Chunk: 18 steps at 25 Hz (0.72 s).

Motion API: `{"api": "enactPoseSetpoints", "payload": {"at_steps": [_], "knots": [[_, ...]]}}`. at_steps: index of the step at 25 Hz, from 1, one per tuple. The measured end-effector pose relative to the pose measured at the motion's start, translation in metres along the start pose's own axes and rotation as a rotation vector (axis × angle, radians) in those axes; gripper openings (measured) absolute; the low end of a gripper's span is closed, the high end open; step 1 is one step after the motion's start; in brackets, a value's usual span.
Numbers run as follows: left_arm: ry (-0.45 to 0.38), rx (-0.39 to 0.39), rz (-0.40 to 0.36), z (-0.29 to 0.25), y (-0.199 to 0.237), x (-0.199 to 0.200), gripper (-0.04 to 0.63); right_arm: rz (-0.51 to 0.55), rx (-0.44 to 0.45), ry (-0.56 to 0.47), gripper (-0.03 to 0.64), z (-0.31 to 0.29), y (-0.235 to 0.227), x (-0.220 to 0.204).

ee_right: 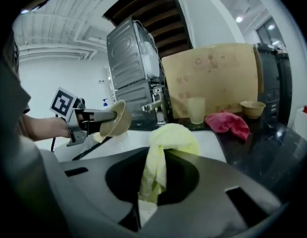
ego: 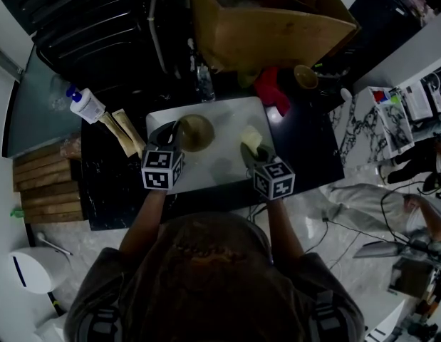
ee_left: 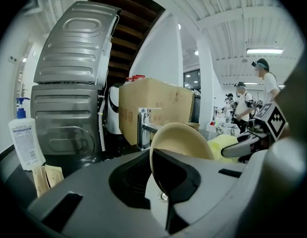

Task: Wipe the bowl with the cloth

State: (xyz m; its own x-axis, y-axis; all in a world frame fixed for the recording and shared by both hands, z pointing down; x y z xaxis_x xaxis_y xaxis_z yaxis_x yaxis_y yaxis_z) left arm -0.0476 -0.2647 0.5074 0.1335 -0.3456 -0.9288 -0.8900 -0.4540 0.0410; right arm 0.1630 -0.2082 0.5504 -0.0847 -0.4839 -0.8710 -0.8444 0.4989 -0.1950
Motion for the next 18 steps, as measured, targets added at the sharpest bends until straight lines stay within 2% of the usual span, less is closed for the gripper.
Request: {"api": "enactPoseSetpoints", "payload": {"at_steps": [6,11,14,18], "knots": [[-0.149,-0.026,-0.024,0.024,-0.016,0.034,0.018,0.120,-0.075,-0.217,0.018,0.024,0.018,0.046],[-0.320,-0.046,-0.053,0.054,-0.025,0.066,0.018,0.226,-0.111,-0.394,0.018,0.054,0.041,0.086],[-0.406,-0.045,-0.087,0.073,-0.033,0.081,0.018,0.278,-0.129,-0.449,0.018,0.069,0.052,0.094],[-0.415,-0.045,-0.093,0.078,-0.034,0.081,0.018,0.289,-0.131,-0.460,0.018,0.072,0.058,0.093]]}}
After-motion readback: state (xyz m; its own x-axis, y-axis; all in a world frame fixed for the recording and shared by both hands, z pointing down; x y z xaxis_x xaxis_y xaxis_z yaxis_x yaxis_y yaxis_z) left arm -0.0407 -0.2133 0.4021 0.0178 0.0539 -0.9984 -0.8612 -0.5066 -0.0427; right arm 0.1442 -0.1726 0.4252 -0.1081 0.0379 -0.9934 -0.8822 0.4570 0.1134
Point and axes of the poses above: the fingertips, and each gripper's own axes: z backward along the fingers, y to its left, x out of its top, the point moved 3 cm from there along z, backward along the fingers, and after that the axes turned 1 degree about z, right-handed, at the moved point
